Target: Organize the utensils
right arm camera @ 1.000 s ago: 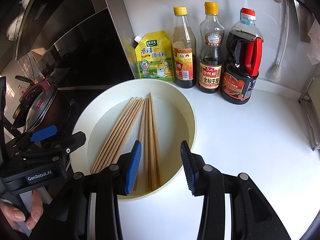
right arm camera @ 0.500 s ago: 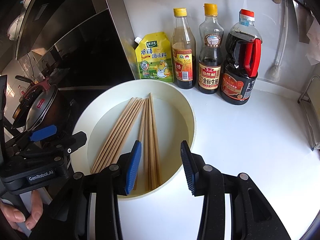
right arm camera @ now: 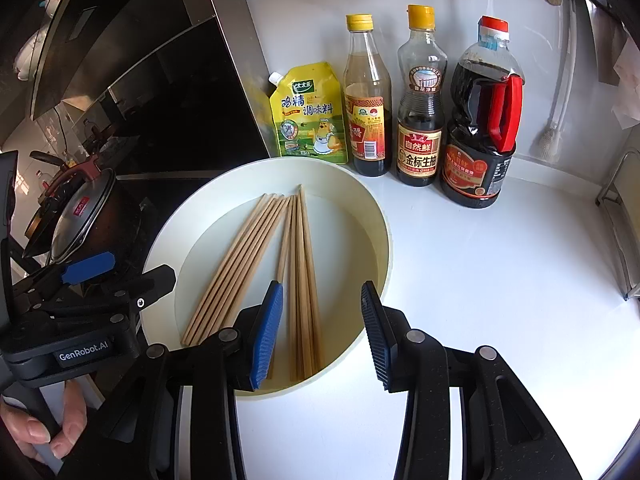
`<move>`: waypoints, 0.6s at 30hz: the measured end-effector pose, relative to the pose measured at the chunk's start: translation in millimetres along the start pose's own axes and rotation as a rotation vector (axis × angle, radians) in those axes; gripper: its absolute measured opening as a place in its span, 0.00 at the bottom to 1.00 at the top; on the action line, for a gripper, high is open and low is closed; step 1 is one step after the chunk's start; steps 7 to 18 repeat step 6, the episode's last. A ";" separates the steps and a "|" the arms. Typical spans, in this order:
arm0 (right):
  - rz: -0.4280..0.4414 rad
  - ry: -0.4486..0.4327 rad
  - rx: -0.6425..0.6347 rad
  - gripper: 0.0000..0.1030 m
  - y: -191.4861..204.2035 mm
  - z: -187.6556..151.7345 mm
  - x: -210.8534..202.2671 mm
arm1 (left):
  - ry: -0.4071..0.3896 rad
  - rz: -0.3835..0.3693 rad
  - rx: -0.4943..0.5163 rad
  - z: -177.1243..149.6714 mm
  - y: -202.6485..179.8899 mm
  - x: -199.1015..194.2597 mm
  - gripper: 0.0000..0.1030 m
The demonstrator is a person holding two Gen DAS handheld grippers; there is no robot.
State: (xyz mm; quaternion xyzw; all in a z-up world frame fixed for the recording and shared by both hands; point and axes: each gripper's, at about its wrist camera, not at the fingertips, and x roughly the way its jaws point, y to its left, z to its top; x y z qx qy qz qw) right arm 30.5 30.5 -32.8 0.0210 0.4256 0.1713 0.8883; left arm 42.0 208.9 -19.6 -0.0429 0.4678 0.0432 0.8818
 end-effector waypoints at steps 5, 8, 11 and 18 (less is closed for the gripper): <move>0.001 0.000 0.000 0.38 -0.1 0.0 0.4 | 0.005 0.000 -0.004 0.0 0.4 0.6 0.91; 0.000 0.000 0.000 0.38 -0.1 0.0 0.5 | 0.006 0.001 -0.005 -0.1 0.5 0.6 0.91; 0.000 0.000 0.000 0.38 -0.1 0.0 0.5 | 0.006 0.001 -0.005 -0.1 0.5 0.6 0.91; 0.000 0.000 0.000 0.38 -0.1 0.0 0.5 | 0.006 0.001 -0.005 -0.1 0.5 0.6 0.91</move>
